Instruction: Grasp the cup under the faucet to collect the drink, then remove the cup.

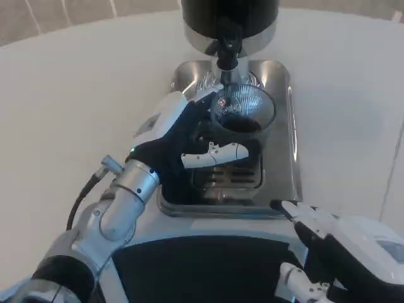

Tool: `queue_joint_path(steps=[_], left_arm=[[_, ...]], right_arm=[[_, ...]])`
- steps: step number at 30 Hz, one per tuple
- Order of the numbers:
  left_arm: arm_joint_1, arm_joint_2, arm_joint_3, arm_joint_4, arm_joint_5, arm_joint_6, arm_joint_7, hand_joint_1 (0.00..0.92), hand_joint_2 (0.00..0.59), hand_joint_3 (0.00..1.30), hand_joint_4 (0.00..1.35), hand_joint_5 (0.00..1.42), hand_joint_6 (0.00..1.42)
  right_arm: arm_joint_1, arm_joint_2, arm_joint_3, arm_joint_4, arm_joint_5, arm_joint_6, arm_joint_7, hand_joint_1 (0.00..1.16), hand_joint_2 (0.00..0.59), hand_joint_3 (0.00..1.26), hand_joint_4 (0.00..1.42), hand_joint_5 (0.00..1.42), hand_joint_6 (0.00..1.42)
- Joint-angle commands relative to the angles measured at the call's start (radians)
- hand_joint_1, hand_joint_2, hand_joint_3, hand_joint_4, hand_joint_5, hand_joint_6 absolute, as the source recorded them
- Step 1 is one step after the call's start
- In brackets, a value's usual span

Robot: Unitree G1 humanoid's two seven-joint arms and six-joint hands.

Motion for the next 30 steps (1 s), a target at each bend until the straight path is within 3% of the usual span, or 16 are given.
queue_joint_path(steps=[1,4,9,15,22,25,30], left_arm=[[-0.010,-0.014,-0.014,0.010,0.017,0.016,0.002,0.327,0.054,0.25,0.18,0.49,0.36],[-0.011,-0.017,-0.017,0.010,0.020,0.020,0.009,0.327,0.054,0.25,0.20,0.51,0.37],[-0.004,-0.020,-0.023,0.005,0.035,0.026,0.058,0.351,0.067,0.38,0.33,0.63,0.45],[0.011,-0.023,-0.017,-0.002,0.052,0.036,0.154,0.415,0.094,0.67,0.66,0.96,0.71],[0.032,-0.016,-0.010,-0.006,0.052,0.024,0.212,0.446,0.109,0.81,0.83,1.15,0.88],[0.045,-0.010,-0.004,-0.017,0.050,0.019,0.242,0.525,0.133,0.93,0.97,1.31,0.99],[0.065,0.006,0.009,-0.040,0.041,-0.001,0.255,0.567,0.119,0.98,1.08,1.41,1.09]], right_arm=[[-0.005,-0.005,0.005,-0.016,-0.010,0.017,0.014,0.05,0.573,0.03,0.00,0.00,0.00],[-0.007,-0.008,0.009,-0.016,-0.014,0.023,0.016,0.05,0.577,0.03,0.00,0.00,0.00],[-0.009,-0.010,0.014,-0.016,-0.021,0.029,0.024,0.07,0.578,0.05,0.00,0.00,0.00],[-0.007,-0.008,0.014,-0.016,-0.025,0.030,0.033,0.11,0.569,0.04,0.00,0.00,0.00],[-0.015,-0.009,0.020,-0.016,-0.034,0.037,0.041,0.12,0.571,0.04,0.00,0.00,0.00],[-0.025,-0.010,0.029,-0.005,-0.040,0.038,0.040,0.12,0.571,0.04,0.00,0.00,0.00],[-0.042,-0.009,0.040,0.015,-0.054,0.038,0.032,0.13,0.571,0.04,0.00,0.00,0.00]])
